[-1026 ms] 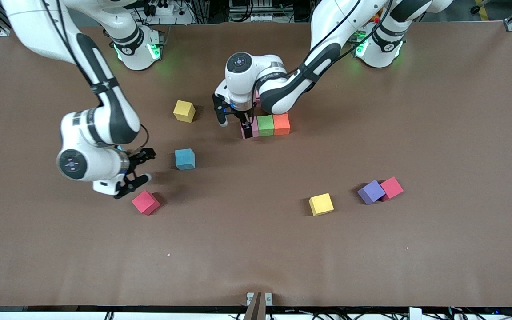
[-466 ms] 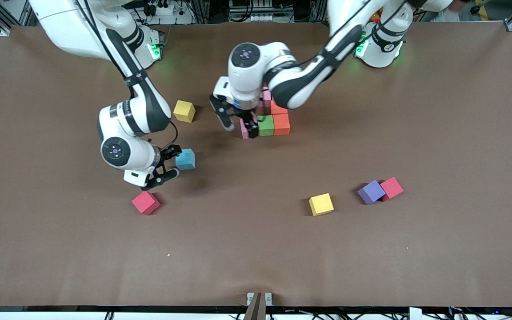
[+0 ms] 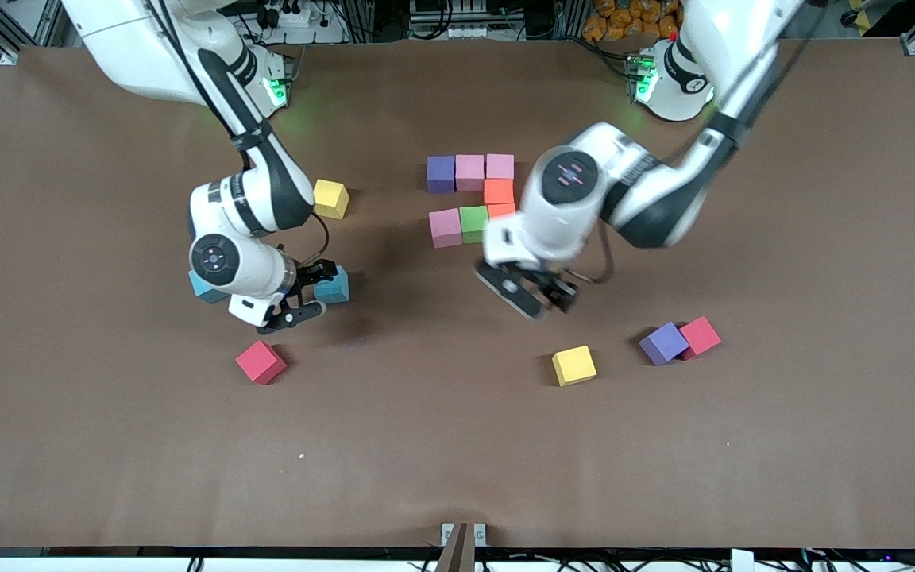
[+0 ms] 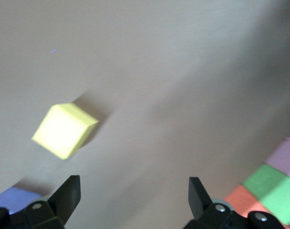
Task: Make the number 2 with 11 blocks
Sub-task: 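Lift the cyan cube with the right gripper while the left reaches yellow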
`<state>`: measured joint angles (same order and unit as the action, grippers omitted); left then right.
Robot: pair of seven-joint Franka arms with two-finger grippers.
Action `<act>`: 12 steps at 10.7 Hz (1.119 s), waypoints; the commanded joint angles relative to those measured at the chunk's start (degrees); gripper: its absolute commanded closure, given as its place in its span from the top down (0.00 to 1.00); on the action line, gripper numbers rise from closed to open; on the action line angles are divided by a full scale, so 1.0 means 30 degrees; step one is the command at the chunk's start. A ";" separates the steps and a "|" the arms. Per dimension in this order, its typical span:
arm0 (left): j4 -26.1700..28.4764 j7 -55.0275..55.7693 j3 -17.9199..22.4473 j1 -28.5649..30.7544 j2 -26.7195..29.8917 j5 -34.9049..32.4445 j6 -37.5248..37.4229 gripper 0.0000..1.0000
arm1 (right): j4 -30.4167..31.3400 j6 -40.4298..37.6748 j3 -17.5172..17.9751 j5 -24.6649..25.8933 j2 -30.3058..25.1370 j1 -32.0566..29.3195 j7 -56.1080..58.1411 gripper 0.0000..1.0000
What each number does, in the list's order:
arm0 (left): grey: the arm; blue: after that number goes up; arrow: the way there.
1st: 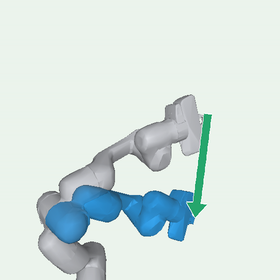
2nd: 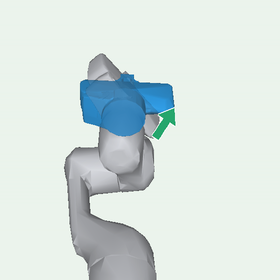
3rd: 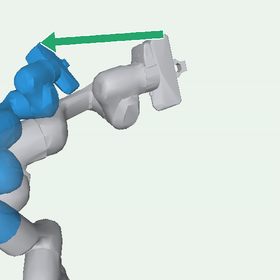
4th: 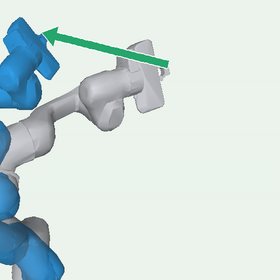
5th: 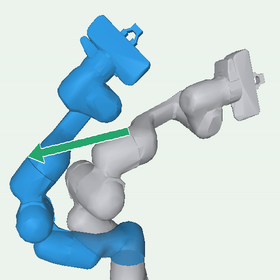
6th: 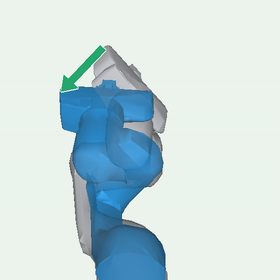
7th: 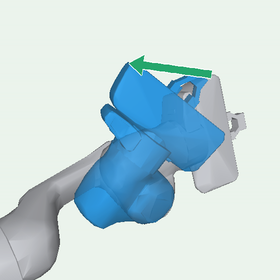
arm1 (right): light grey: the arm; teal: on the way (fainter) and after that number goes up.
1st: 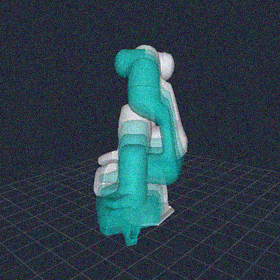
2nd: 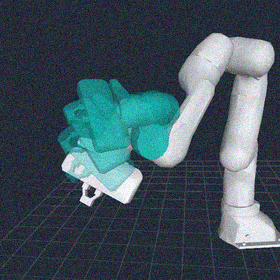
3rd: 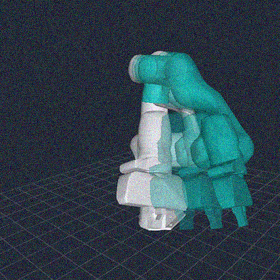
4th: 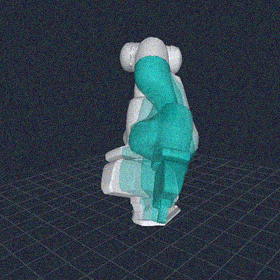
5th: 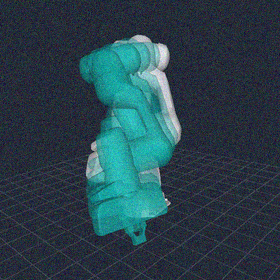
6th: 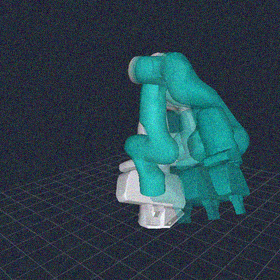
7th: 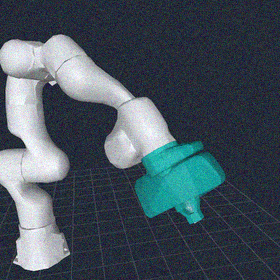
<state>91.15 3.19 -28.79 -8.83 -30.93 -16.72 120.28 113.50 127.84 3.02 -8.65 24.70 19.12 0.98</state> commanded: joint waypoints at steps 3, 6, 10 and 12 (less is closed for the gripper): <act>-0.0706 0.0285 0.2122 0.0712 -0.0092 0.0301 -0.0337 1.00 | 0.1361 0.2028 -0.0158 -0.0134 -0.0441 0.0688 -0.1058 1.00; -0.0793 0.3579 0.2154 0.1362 -0.0675 0.0359 -0.0249 1.00 | 0.2156 0.3265 -0.0187 -0.0104 -0.0441 0.0601 -0.1029 1.00; -0.1409 1.1926 0.2154 0.1128 -0.1935 0.0331 0.0859 1.00 | 0.2156 0.3236 -0.0188 -0.0133 -0.0060 0.0512 -0.1117 0.76; -0.1409 1.4366 0.2154 0.1040 -0.2375 0.0302 0.1739 1.00 | 0.2098 0.3265 -0.0159 -0.0163 -0.0031 0.0512 -0.1407 0.21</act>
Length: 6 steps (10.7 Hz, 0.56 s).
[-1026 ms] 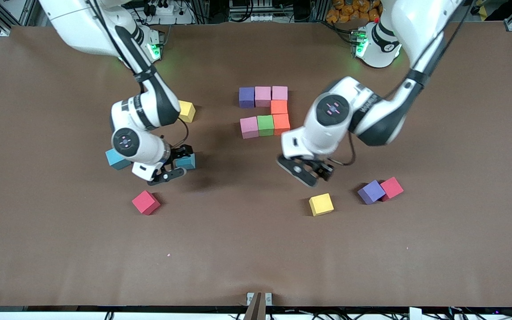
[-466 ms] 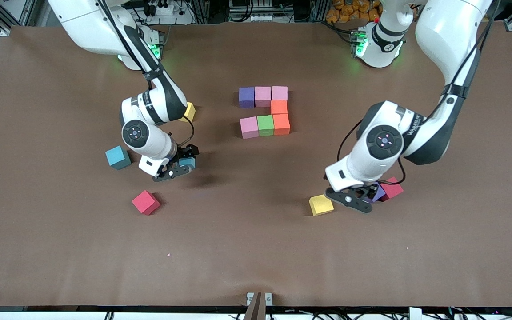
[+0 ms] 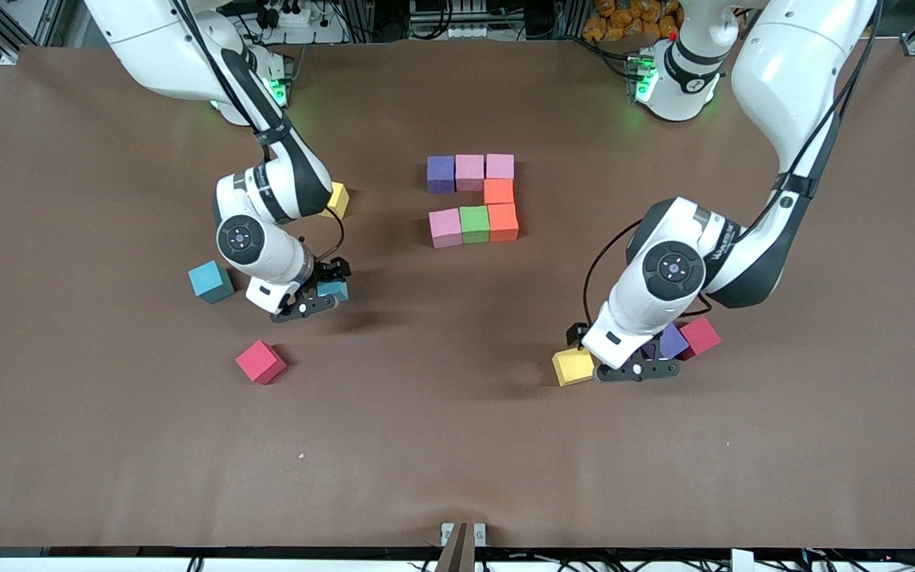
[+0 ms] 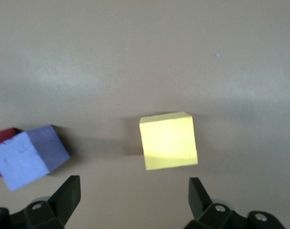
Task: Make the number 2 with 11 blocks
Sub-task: 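Lift the cyan cube with the right gripper while the left reaches yellow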
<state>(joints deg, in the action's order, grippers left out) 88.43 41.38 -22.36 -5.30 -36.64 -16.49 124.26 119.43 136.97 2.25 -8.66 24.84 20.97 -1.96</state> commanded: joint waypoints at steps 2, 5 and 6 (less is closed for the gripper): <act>-0.1347 0.4296 0.0012 -0.0717 -0.1347 0.0223 0.0884 1.00 | -0.0081 0.0134 0.0099 -0.0191 -0.0222 -0.0076 -0.0781 0.11; -0.2642 0.6392 0.1820 -0.2884 -0.2553 0.0106 0.0915 1.00 | -0.1132 -0.0218 0.0158 -0.0249 -0.0254 0.0303 -0.2589 0.11; -0.2613 0.6072 0.2380 -0.3181 -0.2670 0.0048 0.0886 1.00 | -0.1600 -0.0218 0.0158 -0.0250 -0.0195 0.0914 -0.3759 0.11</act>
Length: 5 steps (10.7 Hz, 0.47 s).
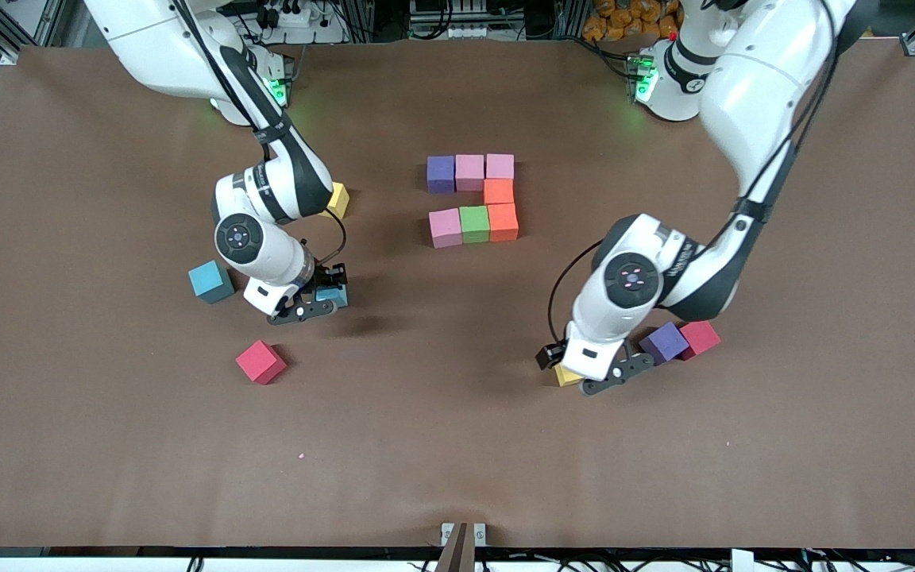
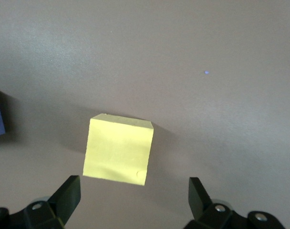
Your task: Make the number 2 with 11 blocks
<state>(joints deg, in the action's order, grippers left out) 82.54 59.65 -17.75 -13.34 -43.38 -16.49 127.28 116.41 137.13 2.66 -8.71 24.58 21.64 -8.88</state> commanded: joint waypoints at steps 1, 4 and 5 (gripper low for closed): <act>-0.0647 -0.1034 0.0907 -0.0475 -0.0655 0.0049 -0.0094 1.00 | -0.1122 -0.0269 0.0023 -0.0232 0.0039 0.1073 -0.2479 0.11; -0.0647 -0.1894 0.0907 -0.0387 -0.1124 0.0078 -0.0094 1.00 | -0.2500 -0.0269 0.0023 -0.0261 0.1033 0.1953 -0.4502 0.11; -0.0647 -0.1923 0.0936 -0.0416 -0.1301 0.0049 0.0022 1.00 | -0.3084 -0.0269 0.0023 -0.0261 0.1442 0.2304 -0.5381 0.11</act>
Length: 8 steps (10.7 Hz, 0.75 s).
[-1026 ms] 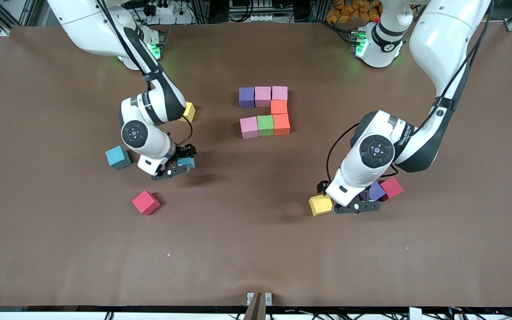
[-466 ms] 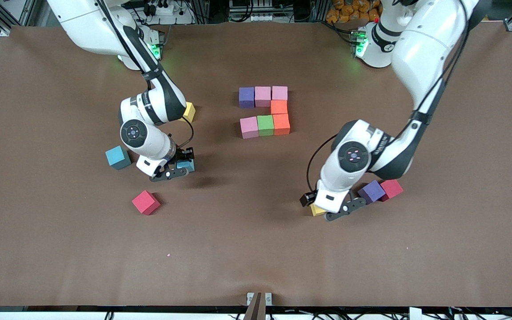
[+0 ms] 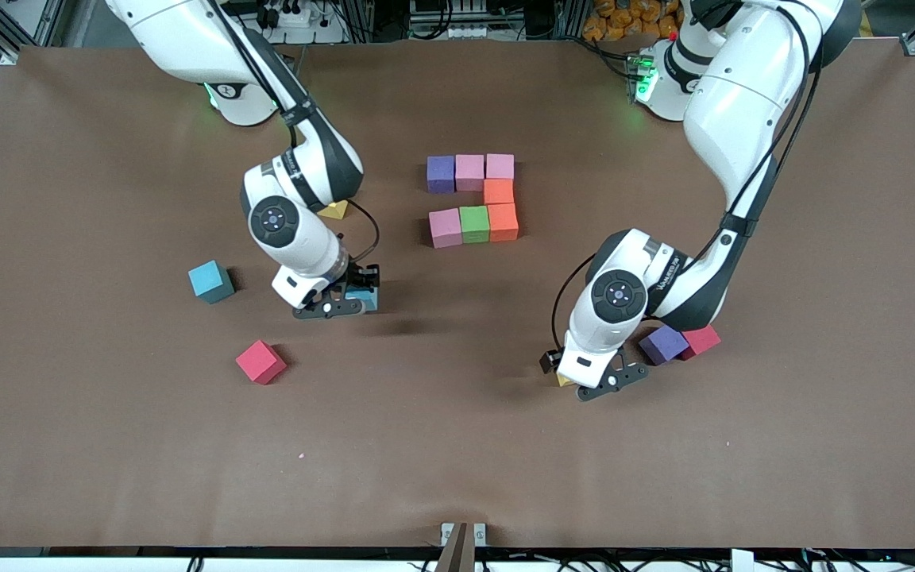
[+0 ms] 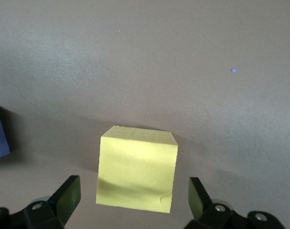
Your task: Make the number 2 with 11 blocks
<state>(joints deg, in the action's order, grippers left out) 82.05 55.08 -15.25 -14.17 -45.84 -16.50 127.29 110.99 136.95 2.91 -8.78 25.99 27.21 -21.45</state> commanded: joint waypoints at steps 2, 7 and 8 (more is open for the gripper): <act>-0.0486 -0.0605 0.0133 -0.0052 -0.0715 0.0050 0.0169 1.00 | -0.2334 -0.0328 -0.0062 -0.0237 0.1791 0.1181 -0.2716 0.11; -0.0486 -0.1308 0.0543 0.0035 -0.0950 0.0079 0.0257 0.84 | -0.4880 -0.0503 -0.0062 -0.0295 0.3606 0.2820 -0.6200 0.11; -0.0486 -0.1339 0.0543 0.0036 -0.0979 0.0050 0.0257 0.80 | -0.5670 -0.0968 -0.0062 -0.0324 0.4017 0.3085 -0.6817 0.11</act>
<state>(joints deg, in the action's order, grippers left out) 81.74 52.54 -13.84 -13.90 -48.11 -16.50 128.03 99.53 136.35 3.04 -8.85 34.74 35.03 -38.66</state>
